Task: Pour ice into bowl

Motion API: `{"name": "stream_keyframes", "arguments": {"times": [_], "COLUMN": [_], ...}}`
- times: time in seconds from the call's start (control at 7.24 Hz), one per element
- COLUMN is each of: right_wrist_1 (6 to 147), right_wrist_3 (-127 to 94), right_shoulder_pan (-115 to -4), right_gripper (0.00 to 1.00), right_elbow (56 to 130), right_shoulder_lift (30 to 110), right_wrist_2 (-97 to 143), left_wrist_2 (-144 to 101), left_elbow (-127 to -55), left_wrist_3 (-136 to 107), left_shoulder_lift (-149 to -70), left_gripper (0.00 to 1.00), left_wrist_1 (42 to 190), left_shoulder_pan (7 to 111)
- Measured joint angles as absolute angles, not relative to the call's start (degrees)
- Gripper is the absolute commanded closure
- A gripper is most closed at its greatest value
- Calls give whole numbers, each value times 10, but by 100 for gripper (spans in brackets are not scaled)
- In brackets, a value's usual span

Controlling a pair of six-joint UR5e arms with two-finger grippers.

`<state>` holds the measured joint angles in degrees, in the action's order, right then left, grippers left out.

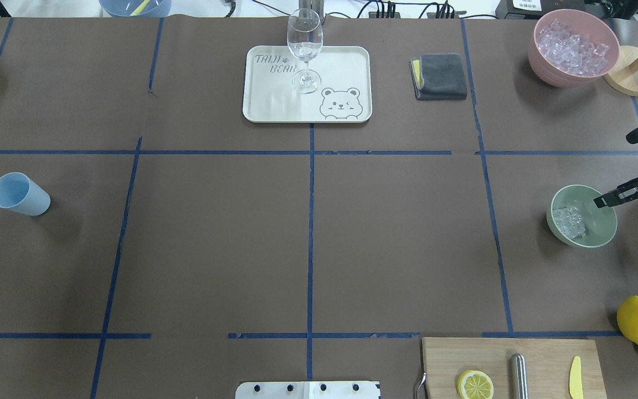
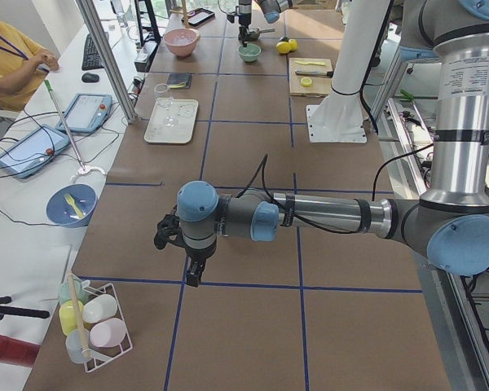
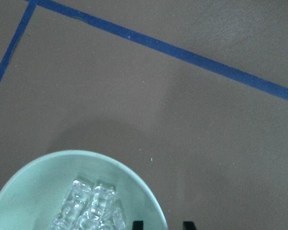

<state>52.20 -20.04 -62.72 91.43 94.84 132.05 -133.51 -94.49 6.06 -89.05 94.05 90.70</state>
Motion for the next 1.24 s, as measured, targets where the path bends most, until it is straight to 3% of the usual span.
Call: {"name": "stream_keyframes", "arguments": {"times": [0.55, 1.24], "right_wrist_1": [641, 966], "right_wrist_3": [-159, 65], "right_shoulder_pan": [-746, -915], "right_gripper": [0, 0], "right_elbow": [939, 980], "right_shoulder_lift": [945, 953], "right_wrist_2": [1304, 1305], "left_wrist_2": [-1335, -1335], "left_elbow": [-945, -945], "left_wrist_3": [61, 61], "left_shoulder_lift": [-888, -886], "left_gripper": [0, 0], "left_wrist_1": [940, 940], "left_shoulder_pan": [907, 907]}}
